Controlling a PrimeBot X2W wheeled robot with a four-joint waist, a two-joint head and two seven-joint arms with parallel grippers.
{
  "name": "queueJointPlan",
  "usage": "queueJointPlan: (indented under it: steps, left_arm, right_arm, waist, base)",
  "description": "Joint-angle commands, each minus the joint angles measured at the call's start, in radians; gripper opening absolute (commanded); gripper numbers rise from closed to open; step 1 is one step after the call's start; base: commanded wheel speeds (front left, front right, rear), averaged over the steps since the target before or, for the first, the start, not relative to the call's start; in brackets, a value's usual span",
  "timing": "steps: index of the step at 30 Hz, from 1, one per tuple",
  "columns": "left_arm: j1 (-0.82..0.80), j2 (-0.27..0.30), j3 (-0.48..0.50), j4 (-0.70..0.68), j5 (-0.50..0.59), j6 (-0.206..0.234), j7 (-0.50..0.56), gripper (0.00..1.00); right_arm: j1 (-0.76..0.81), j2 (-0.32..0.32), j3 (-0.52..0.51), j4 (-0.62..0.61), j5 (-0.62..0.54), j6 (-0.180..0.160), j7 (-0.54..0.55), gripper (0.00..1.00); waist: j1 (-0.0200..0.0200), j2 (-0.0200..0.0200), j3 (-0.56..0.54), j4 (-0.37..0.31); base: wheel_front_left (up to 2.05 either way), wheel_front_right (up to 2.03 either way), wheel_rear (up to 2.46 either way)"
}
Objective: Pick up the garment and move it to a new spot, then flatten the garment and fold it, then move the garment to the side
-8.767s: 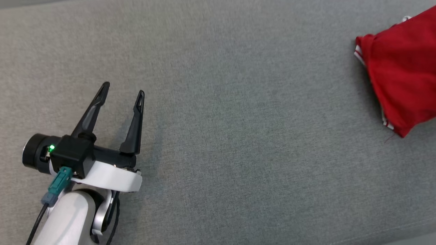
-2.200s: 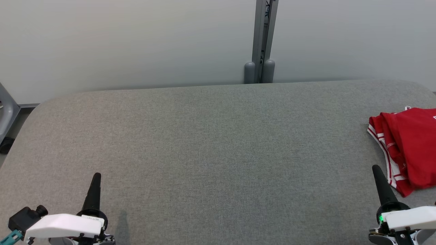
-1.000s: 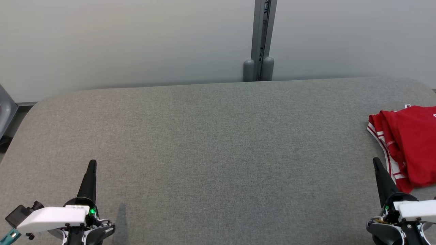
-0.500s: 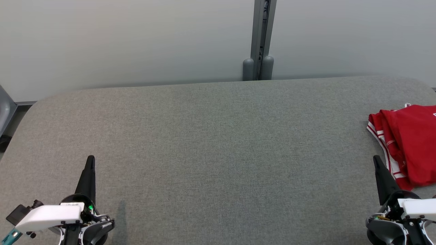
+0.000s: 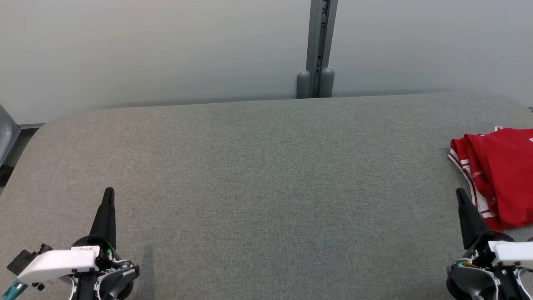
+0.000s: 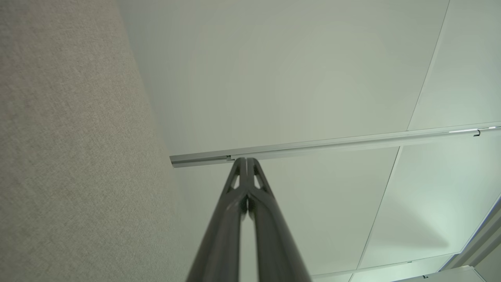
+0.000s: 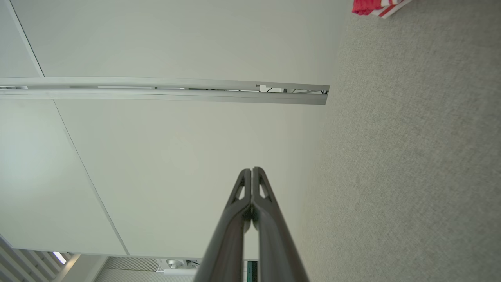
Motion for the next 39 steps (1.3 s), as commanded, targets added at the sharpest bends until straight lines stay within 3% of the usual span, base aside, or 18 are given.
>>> queueJointPlan:
  steps: [1,39]
  left_arm:
    - [-0.013,0.003,0.005,0.001,0.0,-0.004,0.003,0.0]
    - [-0.014,-0.001,0.009,0.001,0.006,-0.004,0.006,0.0]
  right_arm:
    - [-0.009,-0.008,-0.002,0.002,0.002,0.001,0.001,0.0]
    - [-0.009,-0.008,-0.001,0.002,0.002,0.001,0.001,0.0]
  waist:
    - [0.0,0.0,0.0,0.0]
    - [0.0,0.0,0.0,0.0]
  base:
    - [0.0,0.0,0.0]
    - [0.0,0.0,0.0]
